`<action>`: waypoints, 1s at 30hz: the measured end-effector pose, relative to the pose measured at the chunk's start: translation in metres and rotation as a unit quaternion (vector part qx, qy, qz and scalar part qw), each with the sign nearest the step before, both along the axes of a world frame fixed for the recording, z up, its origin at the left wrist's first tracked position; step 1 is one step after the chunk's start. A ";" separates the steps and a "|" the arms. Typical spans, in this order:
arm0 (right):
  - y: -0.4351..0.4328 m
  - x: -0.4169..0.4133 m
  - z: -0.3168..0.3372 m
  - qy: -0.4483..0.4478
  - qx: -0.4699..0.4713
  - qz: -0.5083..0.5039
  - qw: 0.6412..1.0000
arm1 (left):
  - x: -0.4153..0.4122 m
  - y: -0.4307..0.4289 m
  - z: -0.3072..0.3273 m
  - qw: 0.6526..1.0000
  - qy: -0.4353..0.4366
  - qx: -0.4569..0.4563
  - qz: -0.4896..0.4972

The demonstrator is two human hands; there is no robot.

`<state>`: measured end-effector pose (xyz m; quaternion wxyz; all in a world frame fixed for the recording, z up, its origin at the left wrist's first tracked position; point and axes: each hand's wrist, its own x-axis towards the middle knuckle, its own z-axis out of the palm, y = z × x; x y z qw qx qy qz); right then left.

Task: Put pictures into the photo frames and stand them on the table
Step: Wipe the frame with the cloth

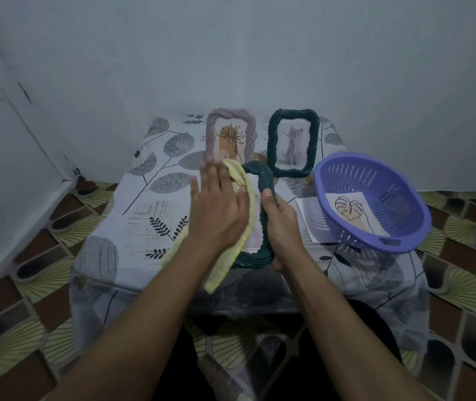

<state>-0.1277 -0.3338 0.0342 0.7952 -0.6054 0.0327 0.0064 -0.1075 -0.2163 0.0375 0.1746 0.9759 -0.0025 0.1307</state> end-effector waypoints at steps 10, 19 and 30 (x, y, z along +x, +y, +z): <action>-0.030 0.010 0.005 0.020 0.038 -0.019 0.999 | -0.023 0.026 -0.042 0.970 -0.020 0.018 -0.240; -0.005 -0.005 -0.003 0.036 0.066 0.007 0.997 | 0.010 0.012 -0.004 0.982 0.019 -0.185 0.021; -0.020 0.007 -0.002 0.047 0.028 -0.065 0.996 | -0.042 -0.008 -0.033 0.969 0.013 0.108 -0.221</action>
